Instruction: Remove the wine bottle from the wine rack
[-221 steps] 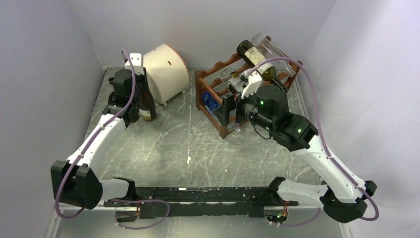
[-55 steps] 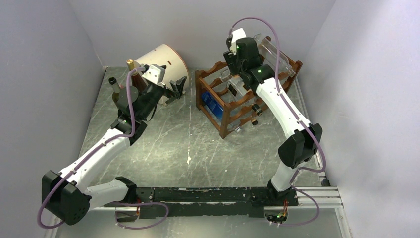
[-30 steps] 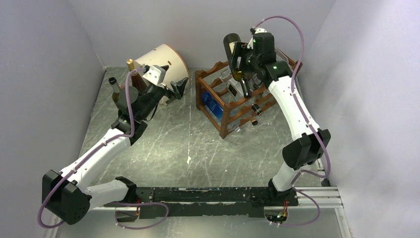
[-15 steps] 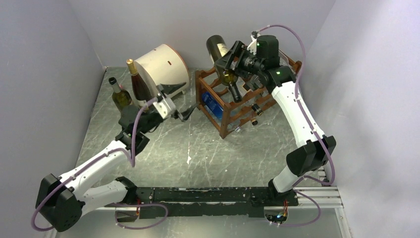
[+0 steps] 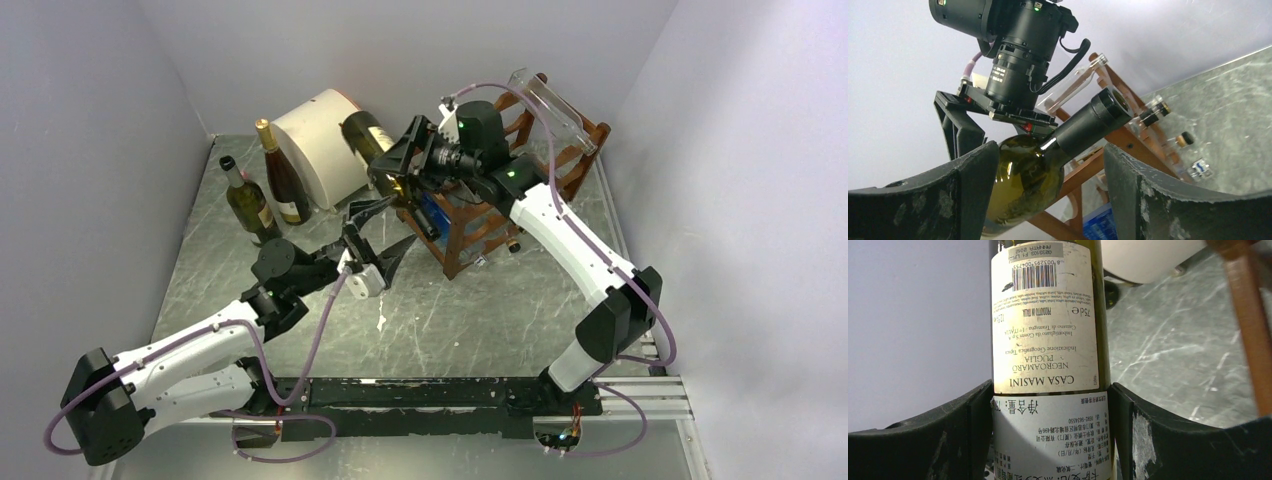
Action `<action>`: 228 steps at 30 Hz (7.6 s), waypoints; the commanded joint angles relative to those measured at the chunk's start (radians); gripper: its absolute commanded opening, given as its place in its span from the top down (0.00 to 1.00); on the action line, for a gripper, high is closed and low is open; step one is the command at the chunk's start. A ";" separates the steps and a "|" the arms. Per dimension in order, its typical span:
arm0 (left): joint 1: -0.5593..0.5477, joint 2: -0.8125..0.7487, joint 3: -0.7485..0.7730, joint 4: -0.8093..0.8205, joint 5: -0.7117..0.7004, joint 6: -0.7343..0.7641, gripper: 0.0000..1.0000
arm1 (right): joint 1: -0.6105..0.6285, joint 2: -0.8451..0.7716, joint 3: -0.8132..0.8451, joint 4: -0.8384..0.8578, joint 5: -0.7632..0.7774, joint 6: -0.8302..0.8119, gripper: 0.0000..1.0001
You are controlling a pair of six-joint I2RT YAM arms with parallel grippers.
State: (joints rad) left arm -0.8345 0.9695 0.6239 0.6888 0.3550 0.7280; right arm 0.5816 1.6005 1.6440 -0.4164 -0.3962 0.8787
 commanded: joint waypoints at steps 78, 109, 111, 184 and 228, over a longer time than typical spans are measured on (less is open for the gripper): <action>0.140 0.136 0.324 -0.263 -0.837 -0.564 0.93 | -0.043 -0.390 -0.087 0.024 0.363 -0.213 0.00; 0.647 0.319 0.256 -0.096 -0.265 -0.727 0.93 | -0.047 -0.445 -0.152 0.044 0.377 -0.285 0.00; 0.655 0.329 0.239 -0.062 -0.230 -0.729 0.93 | -0.048 -0.445 -0.151 0.044 0.379 -0.287 0.00; 0.137 0.104 0.220 -0.171 -0.390 -0.393 0.07 | -0.218 0.113 0.061 0.305 1.215 -1.625 0.00; 0.138 0.130 0.175 -0.103 -0.489 -0.297 0.06 | -0.379 0.522 0.281 0.235 1.202 -1.762 0.00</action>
State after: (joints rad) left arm -0.6903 1.1130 0.8032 0.5468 -0.1169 0.4122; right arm 0.2146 2.1006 1.9385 -0.2268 0.7868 -0.8669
